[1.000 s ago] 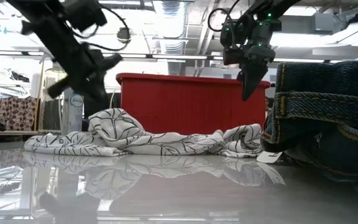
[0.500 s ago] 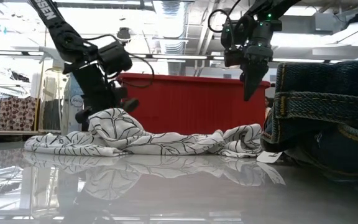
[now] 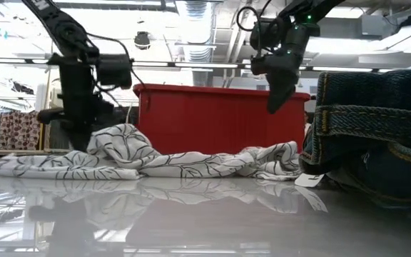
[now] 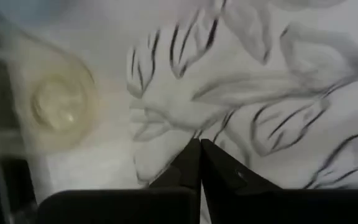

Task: Fold Laundry from Bin
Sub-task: Fold the white from the red laundry bin

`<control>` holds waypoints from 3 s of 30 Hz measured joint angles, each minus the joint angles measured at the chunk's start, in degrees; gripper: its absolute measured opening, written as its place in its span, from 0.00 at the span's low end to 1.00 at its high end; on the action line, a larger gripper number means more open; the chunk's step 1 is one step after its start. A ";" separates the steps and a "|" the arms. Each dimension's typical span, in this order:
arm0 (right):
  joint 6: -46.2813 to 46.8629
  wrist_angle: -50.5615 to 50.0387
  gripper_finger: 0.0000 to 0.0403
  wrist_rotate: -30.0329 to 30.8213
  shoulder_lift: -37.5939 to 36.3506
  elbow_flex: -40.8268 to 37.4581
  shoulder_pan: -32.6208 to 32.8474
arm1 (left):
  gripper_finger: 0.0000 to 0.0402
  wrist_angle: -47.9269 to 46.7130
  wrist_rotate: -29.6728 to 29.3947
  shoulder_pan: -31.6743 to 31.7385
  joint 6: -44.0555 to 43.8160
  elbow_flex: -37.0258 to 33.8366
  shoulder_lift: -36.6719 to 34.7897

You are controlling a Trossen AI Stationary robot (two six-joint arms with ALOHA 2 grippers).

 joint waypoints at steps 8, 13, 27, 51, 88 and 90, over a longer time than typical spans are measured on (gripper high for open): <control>8.84 3.93 0.41 2.60 -0.04 -3.60 0.02 | 0.00 5.80 4.99 -2.10 -1.97 0.00 -10.05; 11.92 9.94 0.19 3.58 -0.02 -9.24 -0.06 | 0.00 16.73 6.32 -5.99 0.66 0.22 -12.60; 20.64 23.61 0.03 1.04 2.48 -15.37 0.44 | 0.00 24.29 13.55 -10.88 0.77 0.09 5.53; 17.21 25.77 0.03 -0.84 4.36 -9.03 4.97 | 0.00 23.11 17.10 -12.74 0.16 0.35 10.58; 15.28 18.75 0.05 1.34 8.68 -8.92 -3.39 | 0.00 24.03 16.56 -13.32 1.29 0.11 10.76; 16.08 17.95 0.07 2.98 6.68 -8.92 -3.93 | 0.00 24.03 16.46 -13.33 1.29 0.11 10.76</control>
